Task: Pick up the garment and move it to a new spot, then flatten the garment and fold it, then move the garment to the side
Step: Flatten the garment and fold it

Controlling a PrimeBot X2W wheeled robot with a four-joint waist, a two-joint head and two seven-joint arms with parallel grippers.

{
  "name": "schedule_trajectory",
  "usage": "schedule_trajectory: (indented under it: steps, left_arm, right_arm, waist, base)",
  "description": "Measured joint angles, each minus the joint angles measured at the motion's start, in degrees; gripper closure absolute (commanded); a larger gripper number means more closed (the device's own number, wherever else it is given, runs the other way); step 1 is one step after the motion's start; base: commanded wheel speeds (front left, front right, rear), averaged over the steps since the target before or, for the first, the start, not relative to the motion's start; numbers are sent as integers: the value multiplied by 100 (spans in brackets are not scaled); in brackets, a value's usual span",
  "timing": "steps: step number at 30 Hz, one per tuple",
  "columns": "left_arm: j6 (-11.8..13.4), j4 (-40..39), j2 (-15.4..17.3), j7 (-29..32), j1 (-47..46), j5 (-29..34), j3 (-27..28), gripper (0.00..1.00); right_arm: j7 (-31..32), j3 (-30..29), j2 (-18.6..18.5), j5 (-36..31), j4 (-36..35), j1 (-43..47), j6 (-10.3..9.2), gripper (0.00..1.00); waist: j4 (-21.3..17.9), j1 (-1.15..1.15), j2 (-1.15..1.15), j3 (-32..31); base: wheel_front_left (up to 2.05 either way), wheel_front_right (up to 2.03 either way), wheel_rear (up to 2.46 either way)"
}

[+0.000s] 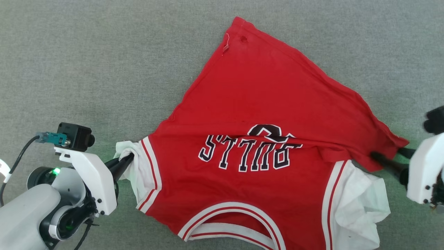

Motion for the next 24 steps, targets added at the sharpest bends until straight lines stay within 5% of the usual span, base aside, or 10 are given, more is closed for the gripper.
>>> schedule_trajectory:
  steps: [12, 24]
  left_arm:
    - [-34, -54, -116, -68, 39, 41, -43, 100]
    - [-436, 260, -862, 52, -444, 408, -323, 100]
  right_arm:
    - [-519, -606, 93, -335, -2030, -5, -15, 0]
    - [-1003, 654, -385, -512, -593, -1916, -16, 0]
  waist:
    - [327, 0, 0, -98]
    - [1149, 0, 0, 77]
  base:
    - [0, 0, 0]
    - [0, 0, 0]
